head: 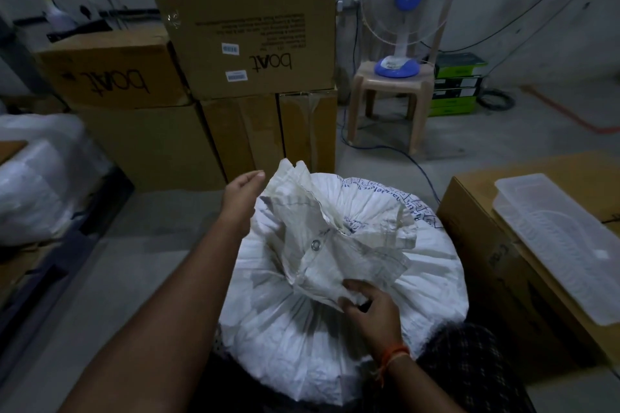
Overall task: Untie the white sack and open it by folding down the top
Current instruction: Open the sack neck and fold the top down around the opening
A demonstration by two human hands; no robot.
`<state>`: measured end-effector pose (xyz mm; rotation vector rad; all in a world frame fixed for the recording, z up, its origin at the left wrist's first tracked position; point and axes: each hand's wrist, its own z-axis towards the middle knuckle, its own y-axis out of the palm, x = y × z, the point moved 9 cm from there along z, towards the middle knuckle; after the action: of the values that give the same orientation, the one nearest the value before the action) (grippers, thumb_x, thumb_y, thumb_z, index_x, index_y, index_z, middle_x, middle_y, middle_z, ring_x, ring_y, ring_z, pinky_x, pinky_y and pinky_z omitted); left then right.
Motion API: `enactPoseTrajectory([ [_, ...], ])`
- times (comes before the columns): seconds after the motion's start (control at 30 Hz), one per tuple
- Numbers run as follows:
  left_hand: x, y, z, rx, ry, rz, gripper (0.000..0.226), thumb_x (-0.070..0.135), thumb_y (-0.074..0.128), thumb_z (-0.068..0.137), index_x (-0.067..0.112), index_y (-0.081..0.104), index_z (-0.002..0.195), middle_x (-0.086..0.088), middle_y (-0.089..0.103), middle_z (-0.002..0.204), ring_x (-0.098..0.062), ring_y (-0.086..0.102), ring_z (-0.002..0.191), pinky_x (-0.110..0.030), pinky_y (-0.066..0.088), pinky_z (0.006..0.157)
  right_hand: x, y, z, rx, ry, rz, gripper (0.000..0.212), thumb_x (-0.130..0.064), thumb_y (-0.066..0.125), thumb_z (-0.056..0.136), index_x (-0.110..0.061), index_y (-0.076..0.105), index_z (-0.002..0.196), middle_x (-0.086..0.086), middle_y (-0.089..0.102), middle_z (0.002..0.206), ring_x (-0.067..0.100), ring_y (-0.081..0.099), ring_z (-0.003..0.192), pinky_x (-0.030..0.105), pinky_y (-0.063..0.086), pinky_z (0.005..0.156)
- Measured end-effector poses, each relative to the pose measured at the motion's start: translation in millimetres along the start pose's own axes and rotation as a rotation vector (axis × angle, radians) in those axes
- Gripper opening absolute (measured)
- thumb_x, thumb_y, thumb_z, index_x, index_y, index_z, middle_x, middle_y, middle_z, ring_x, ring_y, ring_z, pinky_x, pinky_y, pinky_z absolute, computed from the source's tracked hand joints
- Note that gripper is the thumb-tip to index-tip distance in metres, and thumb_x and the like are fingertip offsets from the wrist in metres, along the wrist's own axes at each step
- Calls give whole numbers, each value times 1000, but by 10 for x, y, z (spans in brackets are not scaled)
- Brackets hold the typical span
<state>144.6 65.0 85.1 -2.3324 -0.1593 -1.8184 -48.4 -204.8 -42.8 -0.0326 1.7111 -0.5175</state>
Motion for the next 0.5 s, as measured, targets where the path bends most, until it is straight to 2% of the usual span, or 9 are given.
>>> enactPoseTrajectory([
  [0.1, -50, 145, 180, -123, -164, 119, 22, 32, 75, 101, 22, 79, 121, -2, 68, 129, -27, 63, 120, -46, 52, 102, 27, -10, 7, 0, 5, -10, 34, -11, 87, 75, -38, 77, 92, -49, 66, 82, 1, 66, 70, 4, 47, 63],
  [0.2, -86, 318, 299, -271, -166, 253, 24, 12, 72, 103, 10, 78, 126, -12, 71, 132, -29, 68, 112, -44, 58, 96, 87, -29, 33, 11, 42, -10, 36, -14, 88, 72, -44, 75, 87, -43, 69, 83, 12, 72, 67, 11, 51, 63],
  [0.27, -108, 385, 362, -321, -118, 351, 27, -1, 70, 102, 5, 77, 127, -19, 71, 137, -31, 69, 115, -47, 58, 104, 110, -46, 46, 20, 61, -3, 35, -16, 89, 71, -44, 76, 86, -38, 72, 82, 16, 72, 64, 14, 52, 63],
  [0.4, -26, 356, 398, -211, 29, 400, 28, -7, 70, 98, 7, 81, 119, -24, 71, 140, -32, 71, 120, -42, 60, 103, 109, -92, 44, 42, 58, 25, 37, -12, 90, 71, -41, 77, 90, -16, 77, 78, 7, 61, 51, 15, 50, 56],
  [0.5, 26, 366, 264, -169, 146, 373, 32, -3, 72, 97, 8, 80, 126, -19, 71, 143, -28, 71, 123, -41, 60, 105, 81, -110, 29, 39, 41, 6, 36, -10, 88, 72, -38, 79, 94, -19, 78, 83, 5, 58, 49, 13, 49, 55],
])
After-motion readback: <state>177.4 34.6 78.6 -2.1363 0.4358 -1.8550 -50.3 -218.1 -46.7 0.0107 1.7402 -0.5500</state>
